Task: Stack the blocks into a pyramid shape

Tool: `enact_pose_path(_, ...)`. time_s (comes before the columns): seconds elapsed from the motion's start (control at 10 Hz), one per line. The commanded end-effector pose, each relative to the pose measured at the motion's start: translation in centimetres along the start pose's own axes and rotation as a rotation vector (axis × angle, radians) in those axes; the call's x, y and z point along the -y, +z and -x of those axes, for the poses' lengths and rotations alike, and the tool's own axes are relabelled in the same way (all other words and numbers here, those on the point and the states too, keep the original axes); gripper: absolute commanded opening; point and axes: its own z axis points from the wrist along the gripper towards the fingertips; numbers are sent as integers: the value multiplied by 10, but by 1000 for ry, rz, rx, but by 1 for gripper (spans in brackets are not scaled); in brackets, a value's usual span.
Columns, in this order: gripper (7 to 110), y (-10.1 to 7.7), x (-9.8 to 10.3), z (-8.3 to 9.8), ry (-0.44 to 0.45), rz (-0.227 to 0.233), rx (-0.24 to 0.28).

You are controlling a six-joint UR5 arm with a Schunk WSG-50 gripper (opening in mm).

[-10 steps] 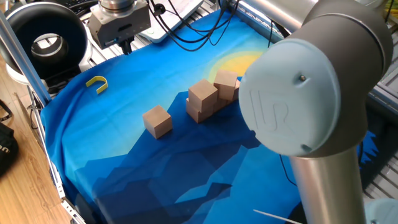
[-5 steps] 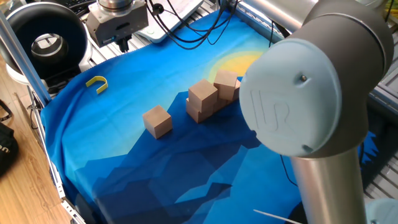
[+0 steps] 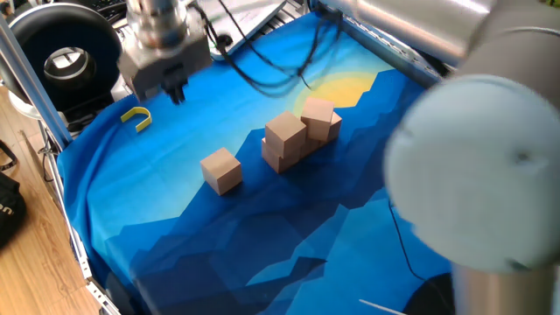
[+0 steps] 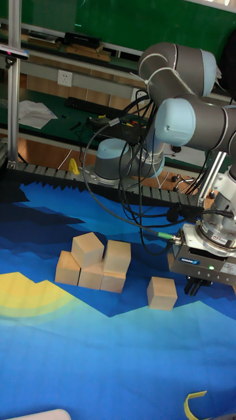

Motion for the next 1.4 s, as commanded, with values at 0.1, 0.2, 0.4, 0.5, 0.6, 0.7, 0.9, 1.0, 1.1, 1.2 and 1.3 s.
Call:
enact_pose_path(0.1, 7, 7, -12, -33, 30, 41, -41)
enact_pose_path(0.2, 7, 7, -19, -32, 47, 69, -56)
enact_pose_path(0.4, 7, 8, -10, -30, 7, 35, -46)
enact_pose_path(0.5, 7, 8, -11, -29, -9, 41, -40)
enact_pose_path(0.6, 7, 8, -10, -28, -9, 35, -37)
enact_pose_path(0.7, 7, 8, -10, -22, -7, 34, -14)
enact_pose_path(0.9, 7, 8, -11, -15, 12, 41, 15)
enact_pose_path(1.0, 7, 8, -12, -16, 7, 43, 12)
enact_pose_path(1.1, 7, 8, -16, -18, 13, 58, 3)
enact_pose_path(1.2, 7, 7, -16, -24, 14, 61, 0)
enact_pose_path(1.3, 7, 6, -15, -45, 11, 59, -14)
